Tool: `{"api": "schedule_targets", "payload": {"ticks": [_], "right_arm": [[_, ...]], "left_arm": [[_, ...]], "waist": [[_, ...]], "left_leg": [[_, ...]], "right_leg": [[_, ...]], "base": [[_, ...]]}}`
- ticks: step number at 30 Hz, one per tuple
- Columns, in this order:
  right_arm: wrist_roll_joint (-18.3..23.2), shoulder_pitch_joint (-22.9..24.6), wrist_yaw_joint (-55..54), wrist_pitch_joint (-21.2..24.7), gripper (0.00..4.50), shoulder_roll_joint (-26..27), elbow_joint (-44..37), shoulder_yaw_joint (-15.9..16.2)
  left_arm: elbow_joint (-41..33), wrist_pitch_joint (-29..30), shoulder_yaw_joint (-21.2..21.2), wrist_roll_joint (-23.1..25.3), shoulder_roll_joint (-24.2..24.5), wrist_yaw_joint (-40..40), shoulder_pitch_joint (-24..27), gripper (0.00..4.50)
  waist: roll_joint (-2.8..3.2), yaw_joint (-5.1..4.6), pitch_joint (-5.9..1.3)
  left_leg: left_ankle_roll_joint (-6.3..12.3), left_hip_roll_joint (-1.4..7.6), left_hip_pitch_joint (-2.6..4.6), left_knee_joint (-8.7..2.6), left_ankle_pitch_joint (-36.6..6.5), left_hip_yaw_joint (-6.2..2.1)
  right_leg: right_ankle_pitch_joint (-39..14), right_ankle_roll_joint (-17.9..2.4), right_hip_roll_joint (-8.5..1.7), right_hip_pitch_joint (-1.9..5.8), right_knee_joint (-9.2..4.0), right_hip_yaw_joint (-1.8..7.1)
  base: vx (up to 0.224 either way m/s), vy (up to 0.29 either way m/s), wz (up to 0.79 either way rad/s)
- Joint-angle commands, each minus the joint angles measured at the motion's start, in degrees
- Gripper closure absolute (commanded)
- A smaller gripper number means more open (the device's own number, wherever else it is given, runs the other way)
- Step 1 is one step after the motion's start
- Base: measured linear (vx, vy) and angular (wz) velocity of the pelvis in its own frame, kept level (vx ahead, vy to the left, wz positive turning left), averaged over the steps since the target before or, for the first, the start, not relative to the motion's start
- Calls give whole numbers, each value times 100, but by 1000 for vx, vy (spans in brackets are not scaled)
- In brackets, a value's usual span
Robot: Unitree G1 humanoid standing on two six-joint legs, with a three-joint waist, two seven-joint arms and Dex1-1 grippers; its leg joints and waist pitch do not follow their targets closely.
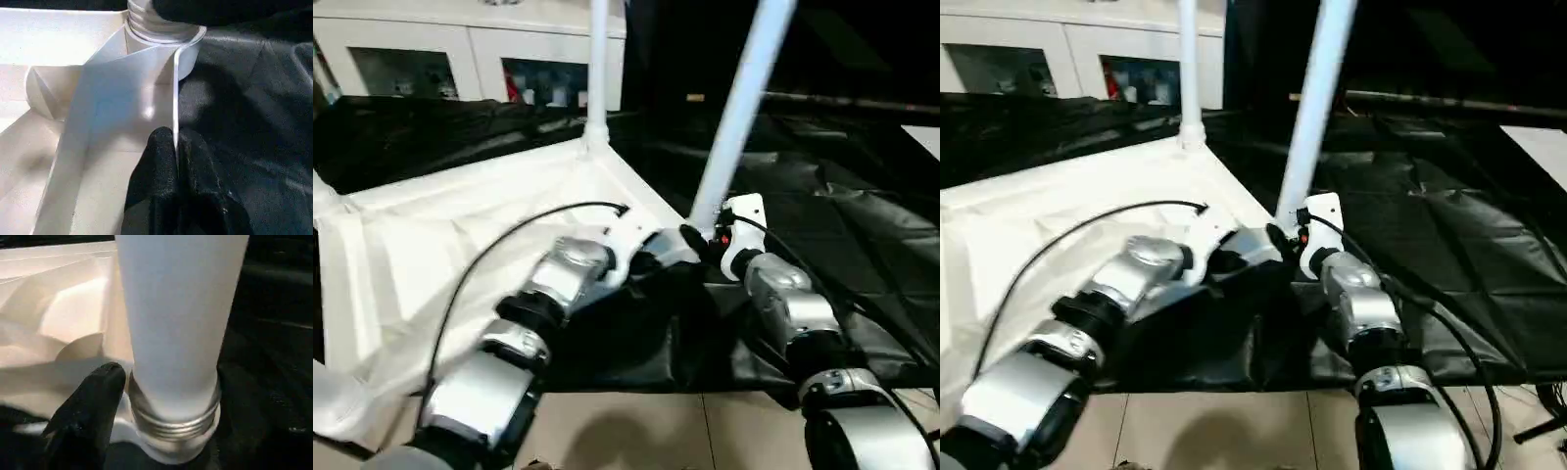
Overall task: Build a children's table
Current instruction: Rotate leg to tighten
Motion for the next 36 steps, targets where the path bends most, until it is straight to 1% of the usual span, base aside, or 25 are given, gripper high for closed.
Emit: {"api": "schedule_targets", "payload": {"ticks": [1, 2, 3, 4, 5, 6, 7, 8, 9, 10, 11, 12, 13, 14, 16, 17, 18, 19, 23, 24, 27, 28, 29, 33, 36], "right_arm": [[52, -13, 645, 136, 83, -154, -292, 239], [25, 69, 1133, 130, 83, -441, -495, 366], [33, 150, 1458, 123, 83, -626, -654, 443], [38, 194, 1635, 119, 83, -723, -737, 482], [58, 306, 2085, 119, 83, -977, -931, 558], [57, 352, 2282, 101, 83, -1081, -990, 595], [53, 361, 2312, 92, 83, -1099, -1000, 604], [19, 417, 2504, 28, 83, -1198, -1055, 664], [12, 452, 2605, 15, 83, -1245, -1099, 698], [0, 517, 2802, 25, 83, -1332, -1176, 790], [0, 517, 2802, 25, 83, -1332, -1176, 790], [-41, 523, 2869, -9, 83, -1352, -1141, 849], [-93, 523, 2925, -62, 83, -1363, -1101, 918], [-112, 523, 2944, -87, 83, -1366, -1094, 946], [-140, 526, 2995, -109, 83, -1366, -1115, 1004], [-139, 524, 3013, -97, 83, -1364, -1130, 1011], [-134, 517, 3031, -96, 83, -1357, -1127, 1003], [-134, 497, 3060, -93, 83, -1347, -1097, 1006], [-194, 460, 3134, -184, 83, -1352, -992, 1068], [-196, 458, 3134, -188, 112, -1352, -986, 1070], [-217, 439, 3100, -238, 124, -1333, -897, 1069], [-210, 444, 3101, -231, 138, -1323, -888, 1055], [-205, 452, 3108, -221, 161, -1314, -888, 1042], [-205, 477, 3127, -239, 175, -1307, -897, 1039], [-212, 486, 3126, -280, 176, -1299, -866, 1044]], "left_arm": [[-83, -277, 4, -197, 0, -375, -102, 450], [-146, -274, 38, -300, 68, -692, -79, 450], [-216, -339, 26, -346, 134, -915, -45, 450], [-251, -378, 17, -367, 171, -1030, -27, 450], [-375, -426, -9, -475, 272, -1506, 45, 450], [-446, -473, -39, -529, 320, -1774, 87, 450], [-466, -489, -48, -540, 330, -1832, 99, 450], [-588, -573, -112, -599, 397, -2169, 168, 450], [-635, -560, -135, -612, 429, -2270, 194, 450], [-729, -551, -151, -674, 483, -2502, 249, 450], [-729, -551, -151, -674, 483, -2502, 249, 450], [-744, -547, -150, -682, 494, -2549, 264, 450], [-752, -544, -150, -683, 506, -2601, 279, 450], [-756, -541, -153, -681, 513, -2628, 287, 450], [-784, -537, -158, -673, 548, -2740, 317, 450], [-799, -537, -158, -667, 566, -2785, 330, 450], [-814, -540, -157, -669, 580, -2816, 342, 450], [-828, -538, -162, -662, 598, -2829, 353, 450], [-907, -500, -143, -610, 636, -2853, 397, 450], [-908, -498, -141, -607, 637, -2850, 397, 450], [-902, -513, -126, -587, 631, -2855, 405, 450], [-902, -514, -125, -581, 625, -2853, 407, 450], [-905, -512, -127, -573, 620, -2848, 410, 450], [-944, -491, -132, -566, 623, -2850, 434, 450], [-939, -493, -134, -554, 627, -2841, 433, 450]], "waist": [[-36, 68, -359], [-10, 69, -363], [-26, 94, -372], [-28, 121, -387], [-11, 127, -388], [-19, 148, -405], [-16, 150, -414], [-11, 159, -427], [-5, 164, -434], [4, 193, -440], [2, 211, -439], [16, 235, -427], [29, 268, -416], [28, 280, -412], [25, 299, -385], [26, 301, -379], [1, 306, -374], [-11, 304, -369], [-16, 296, -365], [-15, 290, -369], [-24, 290, -372], [-26, 288, -375], [-24, 288, -376], [-20, 292, -378], [-18, 292, -380]], "left_leg": [[246, 267, 73, -398, -1473, -155], [276, 258, 54, -392, -1396, -152], [339, 266, 43, -381, -1242, -143], [405, 272, 47, -359, -1068, -137], [450, 264, 41, -352, -1021, -133], [576, 273, 22, -330, -770, -128], [619, 269, 19, -320, -687, -129], [683, 277, 28, -310, -595, -121], [706, 286, 31, -299, -555, -116], [770, 293, 50, -281, -458, -100], [801, 298, 42, -279, -410, -100], [824, 309, 47, -280, -421, -87], [767, 321, 69, -286, -564, -78], [719, 324, 73, -288, -634, -75], [513, 324, 87, -319, -965, -72], [465, 323, 86, -327, -1039, -75], [349, 322, 91, -337, -1176, -84], [328, 320, 90, -339, -1203, -83], [286, 314, 67, -345, -1210, -98], [284, 308, 67, -342, -1183, -97], [321, 301, 53, -336, -1076, -96], [334, 298, 47, -333, -1051, -96], [341, 301, 49, -335, -1047, -98], [351, 301, 50, -332, -1046, -97], [364, 302, 50, -330, -1027, -96]], "right_leg": [[-1747, -1125, -393, 218, -490, 258], [-1617, -1160, -384, 232, -464, 259], [-1400, -1192, -389, 239, -444, 259], [-1125, -1269, -389, 230, -400, 266], [-1006, -1313, -379, 233, -389, 267], [-529, -1480, -376, 258, -311, 266], [-364, -1541, -368, 258, -290, 261], [-110, -1668, -365, 258, -261, 255], [22, -1718, -363, 255, -238, 256], [240, -1795, -348, 241, -212, 254], [312, -1820, -348, 250, -199, 251], [270, -1842, -340, 230, -200, 243], [36, -1830, -347, 211, -225, 243], [-74, -1814, -354, 205, -235, 247], [-565, -1705, -358, 192, -291, 257], [-686, -1666, -362, 193, -303, 259], [-992, -1548, -379, 188, -328, 267], [-1064, -1516, -379, 181, -340, 272], [-1254, -1393, -392, 181, -351, 278], [-1247, -1373, -384, 175, -352, 278], [-1151, -1378, -380, 182, -339, 275], [-1126, -1373, -376, 188, -332, 274], [-1119, -1373, -376, 186, -331, 273], [-1122, -1380, -377, 187, -331, 271], [-1090, -1392, -375, 184, -329, 269]], "base": [[0, 0, 0], [0, 0, 0], [0, 0, 0], [0, 0, 0], [0, 0, 0], [0, 0, 0], [0, 0, 0], [0, 0, 0], [0, 0, 0], [0, 0, 0], [0, 0, 0], [0, 0, 0], [0, 0, 0], [0, 0, 0], [0, 0, 0], [0, 0, 0], [0, 0, 0], [0, 0, 0], [0, 0, 0], [0, 0, 0], [0, 0, 0], [0, 0, 0], [0, 0, 0], [0, 0, 0], [0, 0, 0]]}}
